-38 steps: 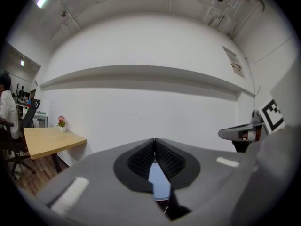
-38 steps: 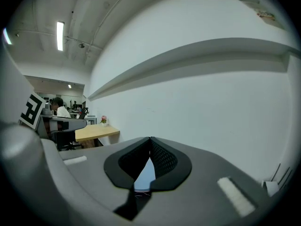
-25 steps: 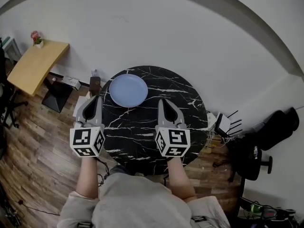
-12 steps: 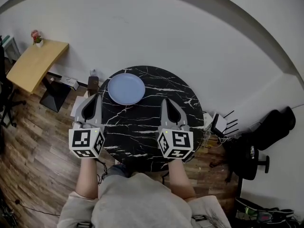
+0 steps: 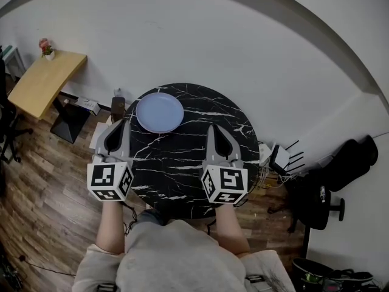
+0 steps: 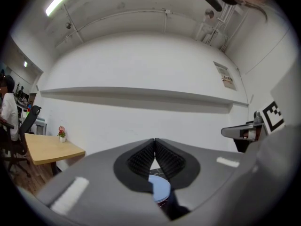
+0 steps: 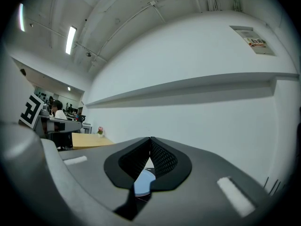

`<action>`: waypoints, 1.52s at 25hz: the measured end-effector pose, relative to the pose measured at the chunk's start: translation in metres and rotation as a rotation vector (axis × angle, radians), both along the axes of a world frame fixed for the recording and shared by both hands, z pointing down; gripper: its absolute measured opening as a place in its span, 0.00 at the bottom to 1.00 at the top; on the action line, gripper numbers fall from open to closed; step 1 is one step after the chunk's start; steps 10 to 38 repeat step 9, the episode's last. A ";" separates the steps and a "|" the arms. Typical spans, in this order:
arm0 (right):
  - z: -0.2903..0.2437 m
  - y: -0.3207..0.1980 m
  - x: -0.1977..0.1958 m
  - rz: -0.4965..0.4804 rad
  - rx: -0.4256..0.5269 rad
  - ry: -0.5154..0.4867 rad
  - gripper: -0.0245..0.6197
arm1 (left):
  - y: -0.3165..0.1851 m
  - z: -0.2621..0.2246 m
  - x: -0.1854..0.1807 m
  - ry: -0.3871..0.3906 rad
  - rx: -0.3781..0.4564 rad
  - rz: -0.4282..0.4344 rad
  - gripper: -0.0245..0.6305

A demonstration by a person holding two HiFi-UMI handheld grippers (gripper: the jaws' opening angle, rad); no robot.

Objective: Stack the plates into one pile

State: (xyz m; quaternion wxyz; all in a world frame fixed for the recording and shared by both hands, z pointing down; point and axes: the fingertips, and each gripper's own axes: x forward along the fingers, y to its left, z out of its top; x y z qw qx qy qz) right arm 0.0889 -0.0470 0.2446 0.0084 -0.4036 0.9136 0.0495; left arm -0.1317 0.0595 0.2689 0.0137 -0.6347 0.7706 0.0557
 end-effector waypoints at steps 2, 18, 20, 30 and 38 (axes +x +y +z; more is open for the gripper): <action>-0.001 -0.001 0.002 0.001 0.003 0.001 0.04 | -0.002 -0.001 0.002 0.002 0.000 0.003 0.13; -0.006 -0.005 0.006 0.001 0.013 -0.009 0.04 | -0.007 -0.004 0.005 0.011 0.013 0.010 0.13; -0.006 -0.005 0.006 0.001 0.013 -0.009 0.04 | -0.007 -0.004 0.005 0.011 0.013 0.010 0.13; -0.006 -0.005 0.006 0.001 0.013 -0.009 0.04 | -0.007 -0.004 0.005 0.011 0.013 0.010 0.13; -0.006 -0.005 0.006 0.001 0.013 -0.009 0.04 | -0.007 -0.004 0.005 0.011 0.013 0.010 0.13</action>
